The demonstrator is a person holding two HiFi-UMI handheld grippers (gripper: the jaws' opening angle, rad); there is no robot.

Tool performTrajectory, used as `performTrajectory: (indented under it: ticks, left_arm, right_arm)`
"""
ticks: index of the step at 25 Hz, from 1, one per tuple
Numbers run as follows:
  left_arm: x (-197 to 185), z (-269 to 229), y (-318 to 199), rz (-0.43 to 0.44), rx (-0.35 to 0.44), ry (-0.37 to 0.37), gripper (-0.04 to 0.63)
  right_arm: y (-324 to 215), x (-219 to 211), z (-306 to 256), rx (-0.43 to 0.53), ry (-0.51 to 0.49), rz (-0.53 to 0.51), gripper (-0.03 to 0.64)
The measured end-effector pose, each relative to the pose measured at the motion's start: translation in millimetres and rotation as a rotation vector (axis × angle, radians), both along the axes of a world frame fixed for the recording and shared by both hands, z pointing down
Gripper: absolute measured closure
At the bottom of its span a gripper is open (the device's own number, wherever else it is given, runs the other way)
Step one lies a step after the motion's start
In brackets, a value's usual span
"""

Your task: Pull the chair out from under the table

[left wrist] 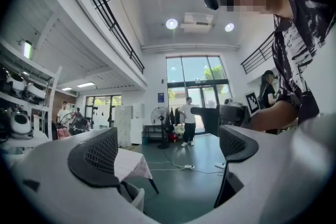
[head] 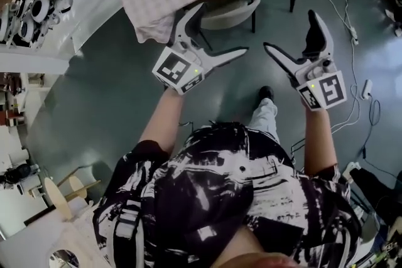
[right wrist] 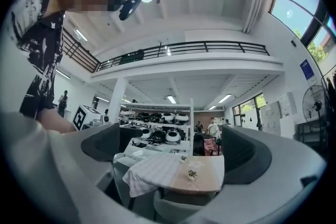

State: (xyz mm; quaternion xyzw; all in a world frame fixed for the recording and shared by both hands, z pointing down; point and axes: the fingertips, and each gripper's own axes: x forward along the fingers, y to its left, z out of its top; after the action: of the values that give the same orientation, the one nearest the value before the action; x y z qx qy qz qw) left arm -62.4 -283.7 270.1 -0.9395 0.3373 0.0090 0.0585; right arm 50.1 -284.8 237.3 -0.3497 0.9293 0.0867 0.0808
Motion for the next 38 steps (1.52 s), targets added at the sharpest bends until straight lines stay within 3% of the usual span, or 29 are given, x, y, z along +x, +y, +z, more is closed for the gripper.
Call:
performTrajectory:
  ticks: [6,11,16,20,24,31,38]
  left_arm:
    - [65.9,25.7,-115.8,-0.105,-0.060,-0.029,0.025]
    - [94.9,32.9,-175.2,-0.197,-0.113,-0.036,0.025]
    - [95.0,53.2,-202.3,-0.257,-0.159,-0.069,0.025]
    - [67.2,79.9,-216.4,-0.282,-0.198,-0.137,0.025]
    - [40.8,123.5,-228.8,-0.279,-0.247,-0.300,0.026]
    - [21.9,235.8,-254.2,-0.211,-0.376,-0.711,0.026]
    - [15.9,339.9,-287.7,-0.090,-0.501,-0.965,0.028]
  right_arm:
    - [-132.5,62.2,20.9,-0.051,0.086,-0.144,0.041]
    - [-207.1,86.6,28.1,-0.075,0.163,-0.250,0.041]
    - [-248.5,77.2,52.3,-0.088,0.223,-0.333,0.041]
    - [-266.3,43.1,78.2,-0.103,0.313,-0.391,0.041]
    - [-277.4,10.9,111.2,-0.050,0.487,-0.457,0.041]
    - [-281.6,-45.7,227.6,-0.001,0.929,-0.604,0.041]
    - [-291.1,-94.6,349.2,0.047,1.285,-0.765,0.041]
